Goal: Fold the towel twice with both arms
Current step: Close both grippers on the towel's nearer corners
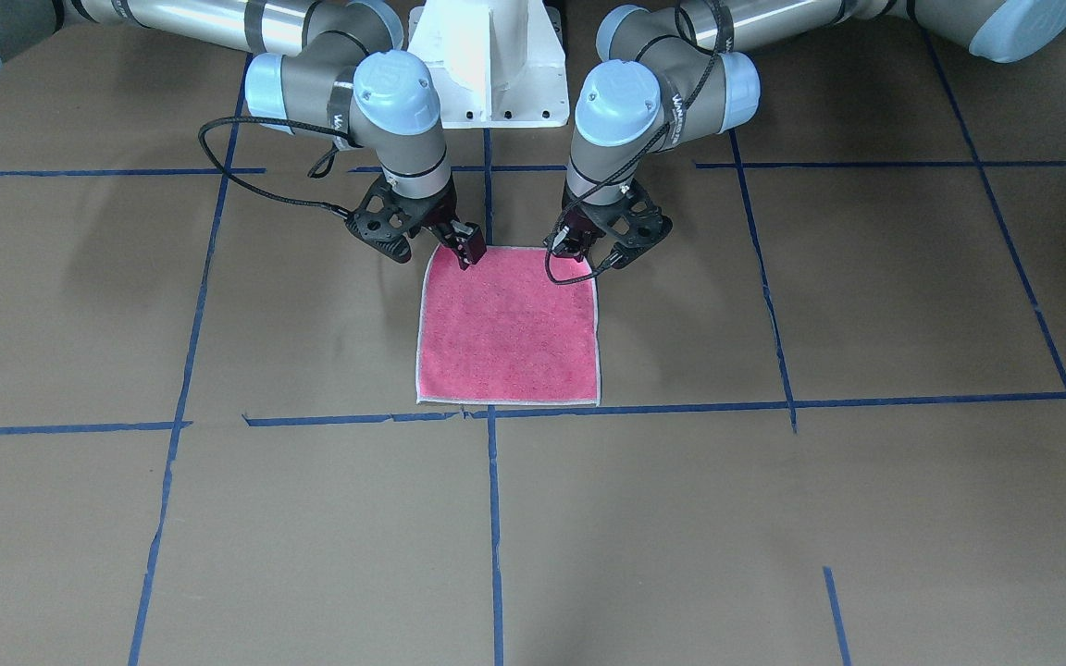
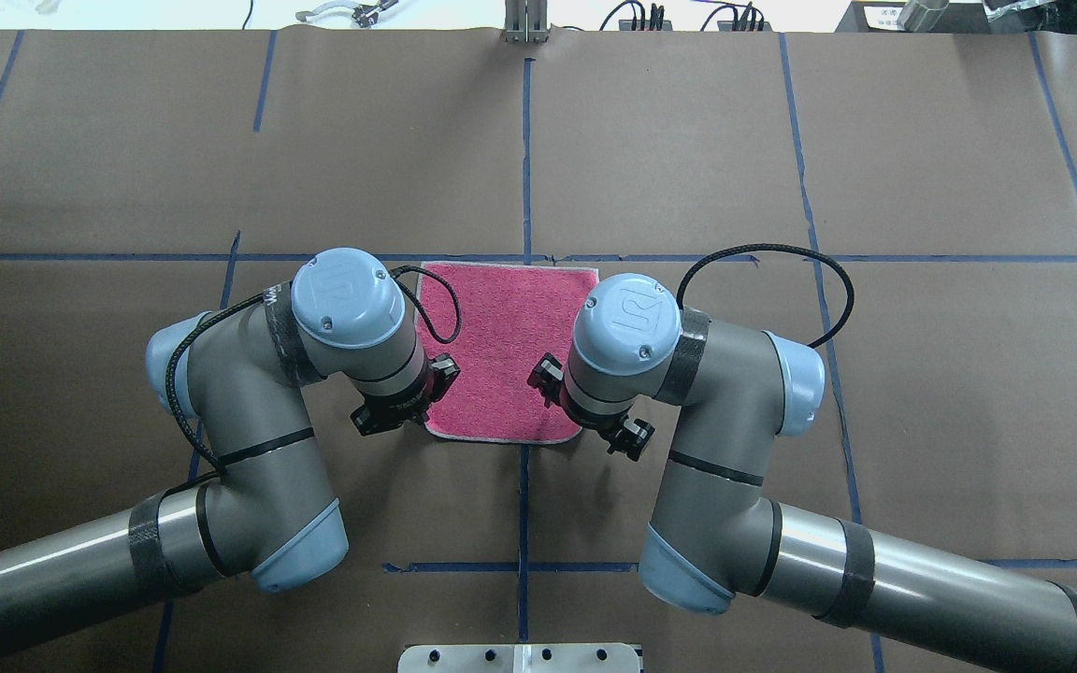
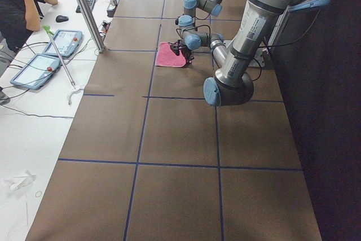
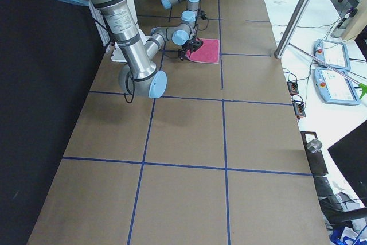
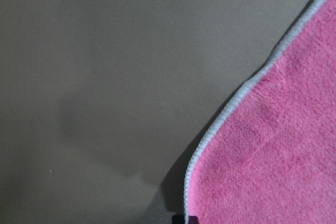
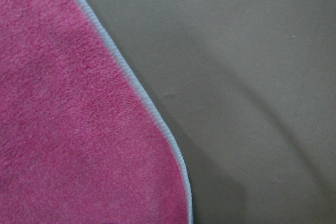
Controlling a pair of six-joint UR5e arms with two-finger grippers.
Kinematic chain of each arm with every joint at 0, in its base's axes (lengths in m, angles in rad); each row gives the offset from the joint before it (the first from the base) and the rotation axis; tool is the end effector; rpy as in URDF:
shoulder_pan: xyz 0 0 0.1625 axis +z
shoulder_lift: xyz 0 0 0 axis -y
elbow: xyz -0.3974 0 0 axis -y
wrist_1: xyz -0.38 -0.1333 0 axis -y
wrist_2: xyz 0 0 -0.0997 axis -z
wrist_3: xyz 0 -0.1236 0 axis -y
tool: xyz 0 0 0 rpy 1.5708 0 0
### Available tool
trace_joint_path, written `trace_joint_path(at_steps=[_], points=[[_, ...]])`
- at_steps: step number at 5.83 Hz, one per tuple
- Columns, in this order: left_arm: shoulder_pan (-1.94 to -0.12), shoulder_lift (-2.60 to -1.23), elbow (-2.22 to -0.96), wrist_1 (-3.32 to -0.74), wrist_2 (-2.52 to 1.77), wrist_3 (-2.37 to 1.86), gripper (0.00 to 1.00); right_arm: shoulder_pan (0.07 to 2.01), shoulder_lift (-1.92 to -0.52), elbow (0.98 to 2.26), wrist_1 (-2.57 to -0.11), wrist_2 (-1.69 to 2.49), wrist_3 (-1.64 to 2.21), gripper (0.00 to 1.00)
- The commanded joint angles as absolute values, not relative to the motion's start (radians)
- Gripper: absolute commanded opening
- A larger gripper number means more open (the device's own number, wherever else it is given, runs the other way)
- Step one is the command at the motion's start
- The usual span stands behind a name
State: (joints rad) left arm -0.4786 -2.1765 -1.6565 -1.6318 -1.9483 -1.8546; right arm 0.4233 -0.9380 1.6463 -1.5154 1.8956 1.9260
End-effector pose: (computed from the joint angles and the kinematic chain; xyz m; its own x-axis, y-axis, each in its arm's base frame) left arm 0.5546 -0.3866 0.2627 0.5648 -0.5863 -0.5807 0.3778 0.8094 -0.4497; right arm -0.5784 -0.3635 0.2514 0.5520 0.6102 0.5683 -0.4054 0.7919 -0.4566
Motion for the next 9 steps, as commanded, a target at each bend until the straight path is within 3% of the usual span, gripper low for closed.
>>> trace_joint_path(at_steps=[1,2,3,6,9], points=[[-0.479,-2.177,-1.658,-1.632,-1.948,-1.855,0.07,0.422,-0.953,1.661,-1.528,1.893,1.925,1.00],[-0.479,-2.177,-1.660,-1.632,-1.948,-1.855,0.07,0.422,-0.953,1.660,-1.523,1.893,1.921,0.99],[-0.479,-2.177,-1.660,-1.632,-1.948,-1.855,0.07,0.420,-0.951,1.660,-1.522,1.894,1.918,0.85],[-0.479,-2.177,-1.664,-1.631,-1.948,-1.855,0.07,0.420,-0.950,1.660,-1.520,1.896,1.919,0.21],[-0.479,-2.177,-1.669,-1.631,-1.948,-1.855,0.07,0.417,-0.950,1.661,-1.520,1.901,1.914,0.00]])
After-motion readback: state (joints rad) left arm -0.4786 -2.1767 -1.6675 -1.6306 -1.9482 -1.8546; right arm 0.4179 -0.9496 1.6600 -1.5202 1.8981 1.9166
